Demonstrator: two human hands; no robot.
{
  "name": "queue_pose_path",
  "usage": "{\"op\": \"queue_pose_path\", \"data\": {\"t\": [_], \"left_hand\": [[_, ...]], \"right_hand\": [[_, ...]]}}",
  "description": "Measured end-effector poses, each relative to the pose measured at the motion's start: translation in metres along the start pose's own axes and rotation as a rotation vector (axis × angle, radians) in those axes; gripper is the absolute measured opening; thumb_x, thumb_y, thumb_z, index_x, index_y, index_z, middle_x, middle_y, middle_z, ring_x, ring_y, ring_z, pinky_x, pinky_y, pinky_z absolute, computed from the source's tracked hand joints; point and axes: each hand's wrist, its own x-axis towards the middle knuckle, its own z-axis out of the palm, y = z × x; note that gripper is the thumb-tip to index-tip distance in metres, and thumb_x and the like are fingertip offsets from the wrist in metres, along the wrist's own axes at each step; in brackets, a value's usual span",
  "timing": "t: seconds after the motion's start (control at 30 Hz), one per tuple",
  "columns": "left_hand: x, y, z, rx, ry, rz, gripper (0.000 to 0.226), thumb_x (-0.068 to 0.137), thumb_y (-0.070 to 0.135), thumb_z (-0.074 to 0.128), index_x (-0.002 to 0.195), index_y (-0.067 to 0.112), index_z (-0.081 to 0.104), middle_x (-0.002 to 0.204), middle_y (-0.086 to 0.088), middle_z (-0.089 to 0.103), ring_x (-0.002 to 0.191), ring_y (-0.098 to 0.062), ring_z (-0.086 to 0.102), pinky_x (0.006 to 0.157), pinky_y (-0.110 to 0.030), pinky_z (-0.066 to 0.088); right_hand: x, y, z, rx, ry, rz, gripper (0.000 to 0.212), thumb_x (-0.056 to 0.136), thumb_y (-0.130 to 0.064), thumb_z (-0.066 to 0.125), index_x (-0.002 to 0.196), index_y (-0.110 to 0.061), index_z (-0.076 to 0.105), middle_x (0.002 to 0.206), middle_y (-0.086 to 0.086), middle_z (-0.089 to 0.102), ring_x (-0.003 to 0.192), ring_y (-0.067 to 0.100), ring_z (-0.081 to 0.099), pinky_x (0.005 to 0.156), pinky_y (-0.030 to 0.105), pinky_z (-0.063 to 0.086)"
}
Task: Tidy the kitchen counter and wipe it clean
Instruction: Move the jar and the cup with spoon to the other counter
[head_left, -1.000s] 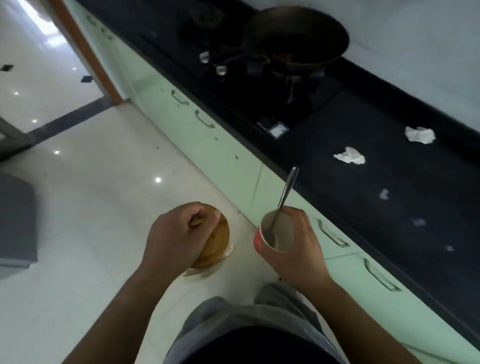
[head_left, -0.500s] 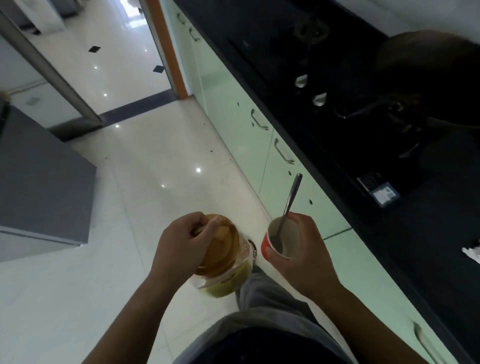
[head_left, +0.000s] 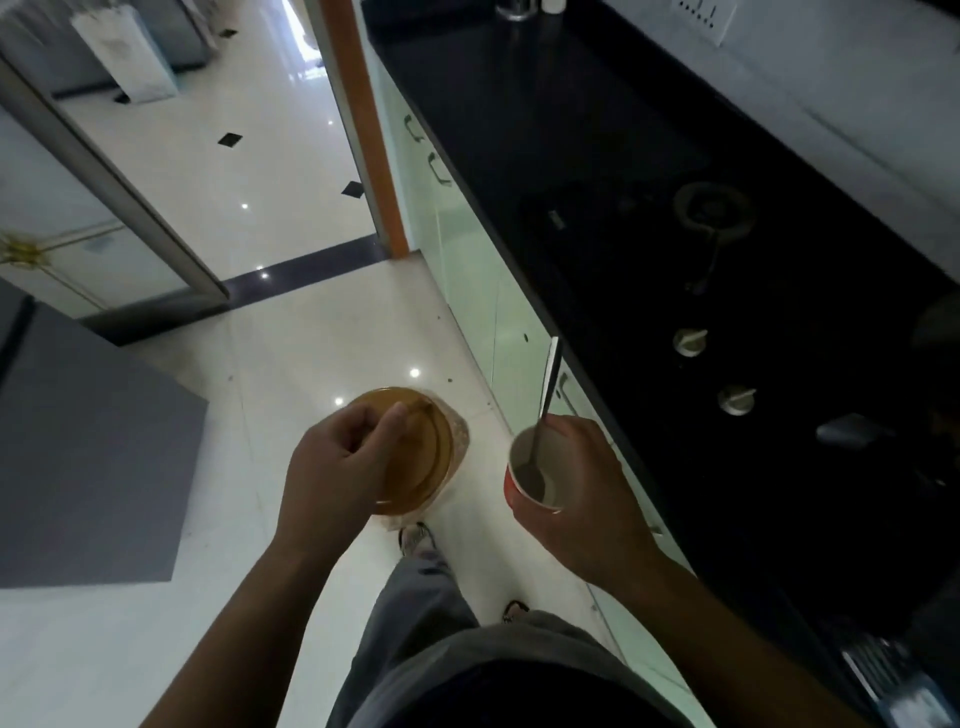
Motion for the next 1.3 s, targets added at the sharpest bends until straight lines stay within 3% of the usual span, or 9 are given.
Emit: {"op": "queue_pose_path", "data": {"t": [0.17,0.33,0.53,0.7,0.8,0.93,1.0,1.1,1.3], "left_hand": [[0.120,0.003,-0.013,0.041,-0.027,0.024,0.029,0.081,0.055,0.056,0.080,0.026,0.060,0.080,0.005,0.063,0.077,-0.013,0.057,0.060,-0.023,0.043],[0.241,0.026,-0.035,0.079,-0.175,0.090,0.028,0.080,0.049,0.051,0.076,0.023,0.061,0.078,0.002,0.064,0.077,-0.017,0.060,0.060,-0.026,0.046],[0.366,0.073,-0.049,0.120,-0.283,0.194,0.014,0.085,0.039,0.056,0.076,0.029,0.059,0.082,0.007,0.064,0.080,-0.013,0.059,0.067,-0.030,0.053],[0.463,0.110,-0.052,0.036,-0.278,0.205,0.029,0.079,0.056,0.052,0.081,0.028,0.060,0.086,0.003,0.065,0.083,-0.017,0.060,0.066,-0.031,0.050],[0.528,0.130,-0.043,0.020,-0.273,0.139,0.024,0.083,0.052,0.053,0.087,0.028,0.059,0.094,0.004,0.063,0.088,-0.020,0.060,0.072,-0.034,0.049],[0.606,0.155,-0.022,-0.013,-0.325,0.137,0.043,0.071,0.062,0.056,0.091,0.025,0.063,0.094,0.002,0.066,0.091,-0.021,0.062,0.079,-0.043,0.054],[0.641,0.172,-0.011,0.008,-0.358,0.154,0.043,0.072,0.062,0.059,0.092,0.024,0.063,0.092,0.001,0.066,0.089,-0.021,0.062,0.074,-0.040,0.054],[0.691,0.197,0.007,0.069,-0.393,0.217,0.032,0.078,0.051,0.050,0.085,0.023,0.063,0.084,0.001,0.065,0.081,-0.017,0.062,0.062,-0.026,0.047],[0.775,0.228,0.042,0.098,-0.470,0.269,0.018,0.089,0.034,0.052,0.078,0.023,0.060,0.080,0.002,0.062,0.079,-0.014,0.060,0.062,-0.025,0.043]], "right_hand": [[0.105,-0.012,0.020,-0.016,0.041,0.034,0.063,0.074,-0.039,0.072,0.125,-0.027,0.037,0.115,-0.016,0.038,0.105,0.002,0.042,0.076,0.002,0.030],[0.215,-0.047,0.027,0.071,0.127,0.068,0.061,0.069,-0.034,0.075,0.119,-0.030,0.039,0.116,-0.011,0.042,0.104,0.005,0.049,0.087,0.023,0.047],[0.330,-0.081,0.021,0.080,0.305,0.077,0.061,0.069,-0.028,0.078,0.120,-0.024,0.045,0.113,-0.012,0.044,0.103,0.001,0.047,0.083,0.009,0.039],[0.409,-0.090,0.007,0.100,0.386,0.114,0.049,0.068,-0.027,0.078,0.101,-0.043,0.045,0.106,-0.018,0.045,0.099,-0.003,0.049,0.078,0.009,0.041],[0.461,-0.085,-0.001,0.119,0.429,0.151,0.049,0.067,-0.026,0.079,0.107,-0.033,0.051,0.111,-0.014,0.047,0.101,-0.003,0.049,0.082,0.014,0.045],[0.544,-0.072,-0.016,0.113,0.420,0.160,0.046,0.066,-0.027,0.077,0.105,-0.030,0.053,0.108,-0.010,0.050,0.102,0.003,0.051,0.086,0.027,0.049],[0.585,-0.068,-0.027,0.109,0.389,0.159,0.038,0.067,-0.031,0.075,0.098,-0.030,0.053,0.103,-0.009,0.052,0.097,0.007,0.053,0.082,0.032,0.051],[0.633,-0.063,-0.043,0.100,0.404,0.170,0.044,0.068,-0.031,0.075,0.104,-0.034,0.051,0.108,-0.014,0.048,0.101,0.003,0.050,0.084,0.025,0.048],[0.689,-0.052,-0.056,0.057,0.375,0.232,0.056,0.068,-0.030,0.076,0.114,-0.035,0.044,0.111,-0.018,0.041,0.106,0.005,0.047,0.087,0.019,0.043]]}}
